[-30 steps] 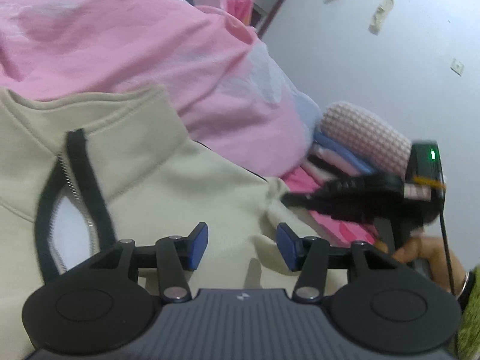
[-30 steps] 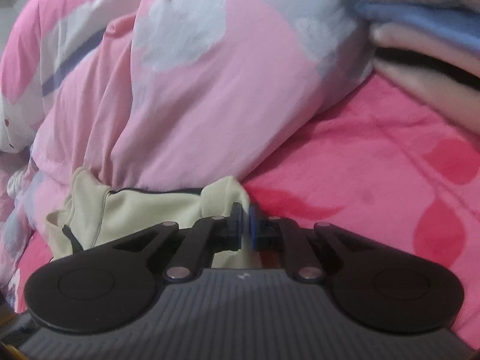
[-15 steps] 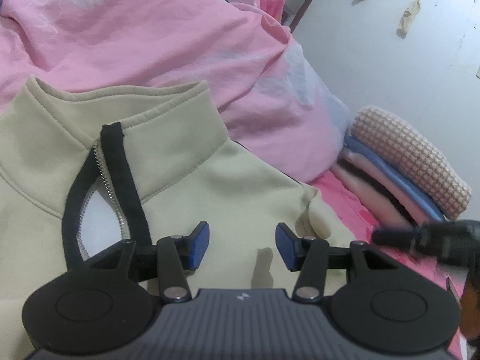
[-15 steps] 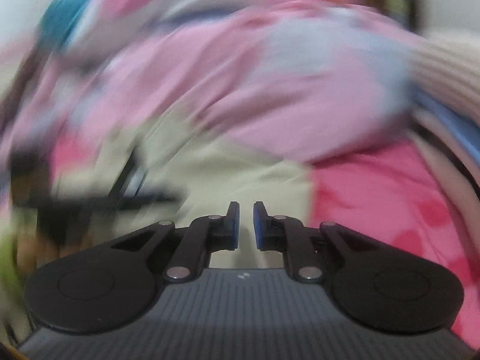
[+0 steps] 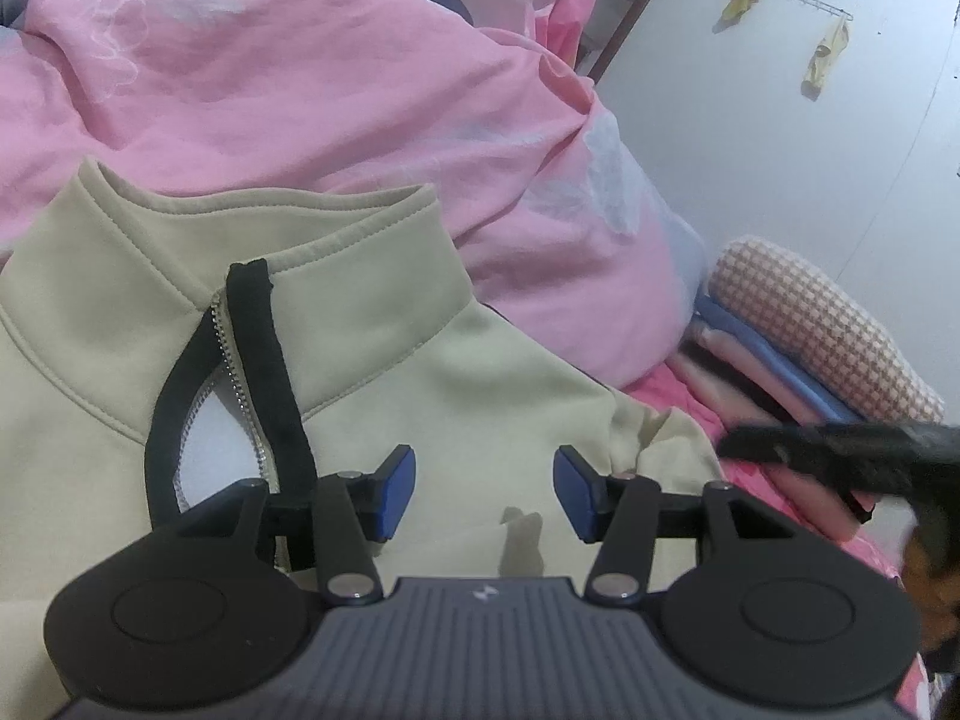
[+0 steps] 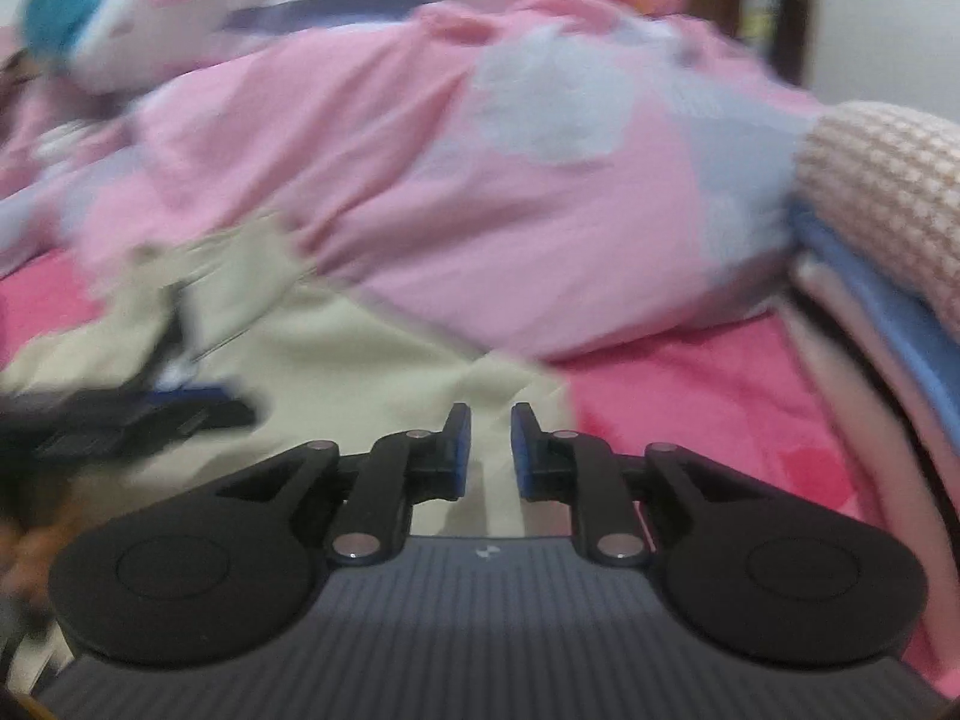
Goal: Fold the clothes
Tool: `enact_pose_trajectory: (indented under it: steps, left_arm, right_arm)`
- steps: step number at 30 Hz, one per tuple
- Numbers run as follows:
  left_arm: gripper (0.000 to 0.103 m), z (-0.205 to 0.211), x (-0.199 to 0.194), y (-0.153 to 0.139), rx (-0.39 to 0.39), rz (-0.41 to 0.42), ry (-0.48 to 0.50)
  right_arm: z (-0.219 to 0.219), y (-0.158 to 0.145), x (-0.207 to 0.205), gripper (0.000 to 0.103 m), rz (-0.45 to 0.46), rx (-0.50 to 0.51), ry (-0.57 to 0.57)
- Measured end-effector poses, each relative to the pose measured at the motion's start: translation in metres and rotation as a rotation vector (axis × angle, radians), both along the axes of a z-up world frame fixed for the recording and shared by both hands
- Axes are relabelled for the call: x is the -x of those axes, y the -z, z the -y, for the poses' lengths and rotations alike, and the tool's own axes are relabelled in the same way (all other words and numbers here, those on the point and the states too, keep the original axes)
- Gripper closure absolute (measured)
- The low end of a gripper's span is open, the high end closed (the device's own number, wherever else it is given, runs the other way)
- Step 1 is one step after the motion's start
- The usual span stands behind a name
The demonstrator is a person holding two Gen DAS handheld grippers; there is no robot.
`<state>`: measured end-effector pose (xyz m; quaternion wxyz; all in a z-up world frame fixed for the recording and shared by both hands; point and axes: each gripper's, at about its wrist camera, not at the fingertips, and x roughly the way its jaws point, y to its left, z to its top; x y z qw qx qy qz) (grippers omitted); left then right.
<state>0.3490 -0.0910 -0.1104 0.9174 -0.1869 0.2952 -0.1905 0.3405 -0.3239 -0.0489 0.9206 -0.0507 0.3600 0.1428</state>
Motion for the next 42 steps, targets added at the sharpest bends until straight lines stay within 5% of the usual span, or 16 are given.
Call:
enact_pose_trajectory:
  steps: [4, 10, 16, 21, 26, 31, 36, 42]
  left_arm:
    - [0.051, 0.0, -0.002, 0.0, 0.001, -0.004, -0.002]
    - [0.05, -0.001, -0.004, 0.002, 0.013, -0.002, 0.002]
    - [0.05, -0.003, -0.006, 0.003, 0.021, -0.003, 0.004]
    - [0.05, -0.003, -0.006, 0.003, 0.022, -0.005, 0.002]
    - [0.05, -0.005, -0.007, 0.003, 0.03, -0.001, 0.004]
    - [0.05, -0.007, -0.008, 0.006, 0.05, -0.002, 0.008]
    - [0.05, -0.009, -0.01, 0.008, 0.072, -0.003, 0.01]
    - [0.046, -0.012, -0.006, 0.002, 0.083, 0.025, 0.0]
  right_arm:
    - [-0.011, 0.022, -0.006, 0.084, -0.073, 0.102, -0.037]
    - [0.015, 0.036, -0.075, 0.083, -0.053, -0.126, 0.119]
    - [0.054, 0.003, -0.039, 0.081, 0.003, -0.279, 0.198]
    - [0.067, 0.003, -0.013, 0.081, -0.064, -0.244, 0.162]
    - [0.042, 0.046, -0.054, 0.081, -0.128, -0.193, 0.163]
    - [0.073, 0.029, -0.07, 0.081, -0.037, -0.378, 0.323]
    - [0.114, -0.017, 0.009, 0.081, 0.006, -0.432, 0.378]
    - [0.151, -0.109, 0.19, 0.079, 0.156, -0.295, 0.477]
